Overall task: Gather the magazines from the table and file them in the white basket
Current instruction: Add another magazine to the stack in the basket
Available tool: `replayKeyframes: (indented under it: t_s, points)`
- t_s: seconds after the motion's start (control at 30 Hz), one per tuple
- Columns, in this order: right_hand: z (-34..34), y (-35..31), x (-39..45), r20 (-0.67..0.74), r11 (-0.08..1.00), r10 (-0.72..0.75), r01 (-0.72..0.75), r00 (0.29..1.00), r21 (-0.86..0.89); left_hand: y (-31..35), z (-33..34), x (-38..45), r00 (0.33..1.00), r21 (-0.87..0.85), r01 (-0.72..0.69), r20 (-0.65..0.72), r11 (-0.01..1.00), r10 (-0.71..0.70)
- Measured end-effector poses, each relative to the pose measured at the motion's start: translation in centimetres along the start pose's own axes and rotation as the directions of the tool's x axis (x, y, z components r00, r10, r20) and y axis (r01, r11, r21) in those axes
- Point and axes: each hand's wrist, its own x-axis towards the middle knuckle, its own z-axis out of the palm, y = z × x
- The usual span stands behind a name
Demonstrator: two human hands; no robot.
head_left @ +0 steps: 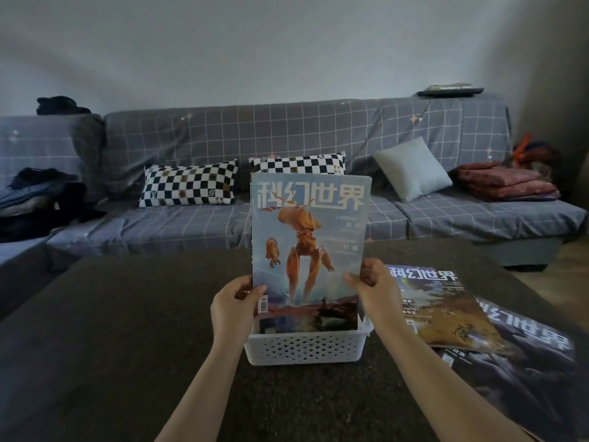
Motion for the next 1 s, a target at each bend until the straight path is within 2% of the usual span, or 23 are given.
replayKeyframes:
  t_s: [0.13, 0.33, 0.73, 0.83, 0.93, 1.0]
  points:
    - [0.2, 1.5, 0.0, 0.007, 0.992, -0.003, 0.004, 1.0, -0.13, -1.2, 0.7, -0.4, 0.998, 0.044, 0.057, 0.007, 0.997, -0.058]
    - [0.1, 2.9, -0.7, 0.014, 0.963, -0.036, 0.038, 0.999, -0.266, -1.7, 1.2, -1.3, 0.999, 0.084, 0.03, -0.032, 0.996, -0.028]
    - [0.4, 3.7, -1.4, -0.047, 0.96, -0.046, 0.031, 0.998, -0.278, -1.4, 0.4, -1.0, 0.999, 0.055, 0.018, -0.043, 0.998, -0.015]
    - [0.3, 4.1, -1.6, -0.051, 0.948, -0.043, 0.025, 0.998, -0.316, -1.7, 0.3, -1.1, 1.0, 0.097, 0.015, 0.019, 0.995, -0.017]
    - [0.2, 4.2, -1.4, -0.035, 0.902, -0.057, 0.036, 0.998, -0.429, -1.8, 0.3, -0.9, 0.999, 0.147, -0.011, 0.035, 0.989, 0.006]
    - [0.2, 4.0, -1.1, -0.025, 0.902, -0.026, 0.013, 0.999, -0.431, -1.9, 0.2, -0.8, 0.999, 0.159, -0.04, 0.029, 0.987, 0.036]
